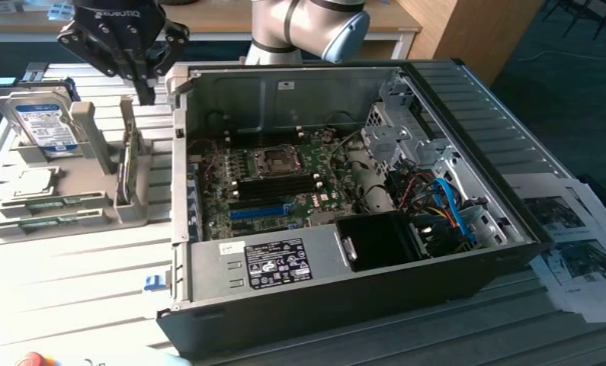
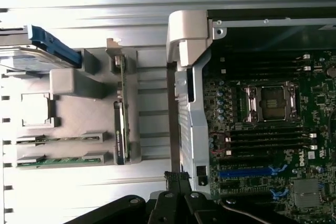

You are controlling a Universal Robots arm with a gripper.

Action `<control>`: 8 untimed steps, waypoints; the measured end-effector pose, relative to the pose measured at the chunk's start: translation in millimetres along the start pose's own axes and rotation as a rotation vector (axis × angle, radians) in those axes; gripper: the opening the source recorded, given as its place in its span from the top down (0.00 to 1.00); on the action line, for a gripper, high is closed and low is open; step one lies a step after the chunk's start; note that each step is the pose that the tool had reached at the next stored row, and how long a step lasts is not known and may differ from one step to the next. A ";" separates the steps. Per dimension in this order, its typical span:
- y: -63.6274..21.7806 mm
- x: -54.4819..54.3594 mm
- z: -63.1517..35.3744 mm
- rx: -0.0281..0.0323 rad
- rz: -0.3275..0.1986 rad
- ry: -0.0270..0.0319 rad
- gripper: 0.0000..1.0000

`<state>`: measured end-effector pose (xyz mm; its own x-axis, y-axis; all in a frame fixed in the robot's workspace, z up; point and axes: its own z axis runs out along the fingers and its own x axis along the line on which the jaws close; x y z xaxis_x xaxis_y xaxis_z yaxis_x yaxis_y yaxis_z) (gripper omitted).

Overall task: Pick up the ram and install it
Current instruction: 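Reach for the ram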

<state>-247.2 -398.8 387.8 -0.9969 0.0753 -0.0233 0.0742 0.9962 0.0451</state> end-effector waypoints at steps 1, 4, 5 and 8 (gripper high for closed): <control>-0.2 2.9 0.0 0.0000 0.000 0.0000 0.90; -0.9 11.2 0.1 0.0000 0.000 0.0000 0.90; -1.1 14.1 0.0 0.0000 0.000 0.0000 0.90; -1.7 22.0 0.1 0.0000 0.000 0.0000 0.90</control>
<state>-269.2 -398.9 387.2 -0.9969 0.0753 -0.0233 0.0742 0.9962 0.0451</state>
